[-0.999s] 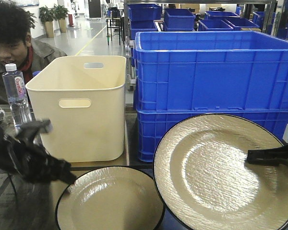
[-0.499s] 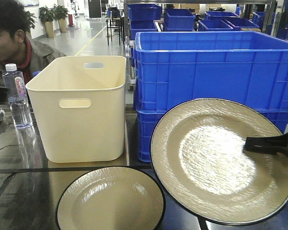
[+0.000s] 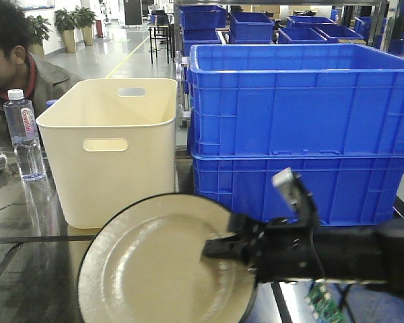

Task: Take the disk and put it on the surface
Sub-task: 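Swing the right gripper's plate over and set it on the first plate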

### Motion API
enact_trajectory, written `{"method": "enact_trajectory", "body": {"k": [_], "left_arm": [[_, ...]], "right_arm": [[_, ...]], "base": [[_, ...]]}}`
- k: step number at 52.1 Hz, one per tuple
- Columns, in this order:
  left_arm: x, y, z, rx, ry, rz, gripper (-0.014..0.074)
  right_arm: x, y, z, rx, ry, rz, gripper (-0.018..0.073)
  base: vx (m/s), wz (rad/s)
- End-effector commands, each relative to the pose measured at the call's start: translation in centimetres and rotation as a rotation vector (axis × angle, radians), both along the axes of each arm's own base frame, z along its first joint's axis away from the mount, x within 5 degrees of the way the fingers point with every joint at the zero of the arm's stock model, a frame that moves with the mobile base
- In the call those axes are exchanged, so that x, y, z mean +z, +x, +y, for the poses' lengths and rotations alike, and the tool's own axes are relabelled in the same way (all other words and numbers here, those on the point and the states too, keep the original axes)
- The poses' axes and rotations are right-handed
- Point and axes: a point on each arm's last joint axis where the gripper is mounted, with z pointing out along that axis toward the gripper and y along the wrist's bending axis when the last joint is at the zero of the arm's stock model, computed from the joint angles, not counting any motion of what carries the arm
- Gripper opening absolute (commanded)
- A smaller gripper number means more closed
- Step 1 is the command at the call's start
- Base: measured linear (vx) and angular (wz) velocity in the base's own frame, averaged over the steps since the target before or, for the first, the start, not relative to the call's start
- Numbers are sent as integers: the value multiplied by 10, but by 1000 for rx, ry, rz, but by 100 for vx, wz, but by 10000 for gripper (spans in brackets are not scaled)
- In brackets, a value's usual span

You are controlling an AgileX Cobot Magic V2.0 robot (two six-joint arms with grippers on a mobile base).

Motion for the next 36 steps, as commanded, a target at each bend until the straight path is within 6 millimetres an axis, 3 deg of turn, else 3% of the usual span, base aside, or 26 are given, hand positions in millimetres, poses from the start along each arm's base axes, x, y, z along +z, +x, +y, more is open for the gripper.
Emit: {"method": "enact_trajectory", "body": {"k": [1, 9, 19, 28, 36], "left_arm": [[12, -5, 1, 27, -60, -102, -8], [14, -10, 1, 35, -84, -107, -8], [14, -9, 1, 45, -106, -96, -8], [13, -10, 1, 42, -104, -88, -8], [11, -10, 1, 40, -92, -72, -8]], "right_arm": [[24, 6, 8, -38, 116, -70, 15], [16, 18, 11, -60, 145, -77, 121], [5, 23, 12, -31, 64, -154, 406], [5, 30, 3, -15, -204, -444, 614], [15, 34, -15, -44, -546, -695, 638]], "base": [[0, 0], [0, 0], [0, 0], [0, 0], [0, 0]]}}
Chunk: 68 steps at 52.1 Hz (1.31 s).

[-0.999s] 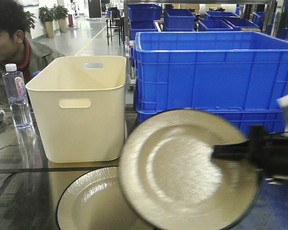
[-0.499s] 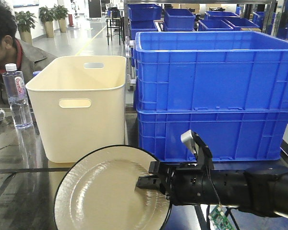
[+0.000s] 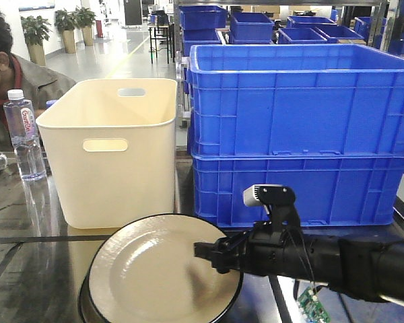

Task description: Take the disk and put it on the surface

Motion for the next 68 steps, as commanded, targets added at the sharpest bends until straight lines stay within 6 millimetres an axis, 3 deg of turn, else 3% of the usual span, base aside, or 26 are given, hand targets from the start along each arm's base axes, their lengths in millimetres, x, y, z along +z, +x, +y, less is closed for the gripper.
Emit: {"method": "enact_trajectory", "body": {"k": [1, 11, 14, 21, 32, 40, 52, 68], "left_arm": [[11, 1, 0, 15, -35, -68, -8], [-1, 6, 4, 45, 12, -49, -8], [-9, 10, 5, 59, 23, -31, -8], [-34, 20, 7, 90, 35, 16, -8], [-73, 29, 8, 128, 6, -2, -8], [-94, 20, 10, 163, -54, -80, -8], [-109, 16, 12, 178, -58, -90, -8], [-109, 16, 12, 178, -58, -89, -8]], "right_arm": [[41, -1, -12, -63, -89, -201, 636], [75, -12, -42, -267, -267, -317, 522], [84, -21, -48, -308, -276, -335, 417], [99, -61, -68, -370, -275, -373, -15], [93, -147, -92, -337, -208, -438, -14], [74, -190, -104, -320, -182, -471, -11], [69, -210, -113, -343, -169, -505, -11], [68, -212, -112, -331, -162, -511, -11]], "base": [[0, 0], [0, 0], [0, 0], [0, 0], [0, 0], [0, 0], [0, 0], [0, 0]]}}
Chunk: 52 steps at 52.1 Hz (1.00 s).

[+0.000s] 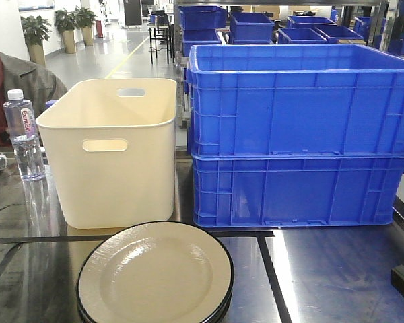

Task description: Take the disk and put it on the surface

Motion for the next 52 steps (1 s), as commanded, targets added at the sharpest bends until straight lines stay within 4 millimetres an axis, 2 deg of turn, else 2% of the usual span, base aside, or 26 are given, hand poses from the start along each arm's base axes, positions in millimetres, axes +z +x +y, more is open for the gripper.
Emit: {"method": "enact_trajectory", "body": {"k": [1, 20, 28, 35, 45, 48, 52], "left_arm": [[16, 2, 1, 22, -35, -100, -8], [13, 2, 1, 22, -30, -93, -8], [-1, -6, 9, 53, 129, -179, -8], [-27, -25, 14, 94, 115, -311, -8], [-100, -51, 17, 133, 31, -408, -8], [-114, -54, 18, 140, 5, -430, -8], [-119, -52, 17, 137, 19, -384, -8]], "right_arm": [[11, -1, 2, 20, 45, -25, -11], [11, -1, 2, 20, 45, -25, -11], [11, -1, 2, 20, 45, -25, -11], [11, -1, 2, 20, 45, -25, -11], [11, -1, 2, 20, 45, -25, -11], [11, -1, 2, 20, 45, -25, -11], [11, -1, 2, 20, 45, -25, -11]], "base": [[0, 0], [0, 0], [0, 0], [0, 0], [0, 0], [0, 0], [0, 0]]}}
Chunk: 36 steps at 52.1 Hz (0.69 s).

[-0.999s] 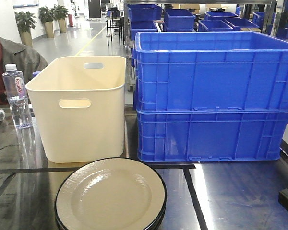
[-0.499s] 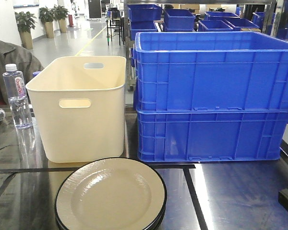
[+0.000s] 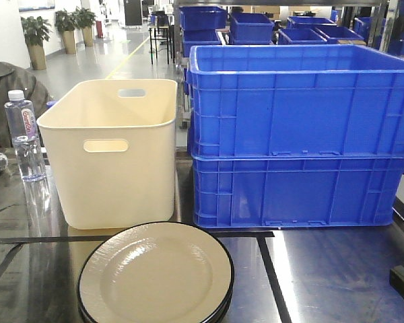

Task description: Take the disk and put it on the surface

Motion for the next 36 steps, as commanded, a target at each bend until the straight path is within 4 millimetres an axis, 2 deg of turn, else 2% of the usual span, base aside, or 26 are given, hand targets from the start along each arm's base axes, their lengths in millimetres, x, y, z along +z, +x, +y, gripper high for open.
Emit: {"method": "enact_trajectory", "body": {"k": [1, 36], "left_arm": [[-1, 0, 1, 13, -9, -82, -8], [-1, 1, 1, 11, -15, -76, -8]], "right_arm": [[11, -1, 1, 15, 44, -24, -11], [10, 0, 1, 12, 42, -20, -11]], "base": [[0, 0], [0, 0]]}}
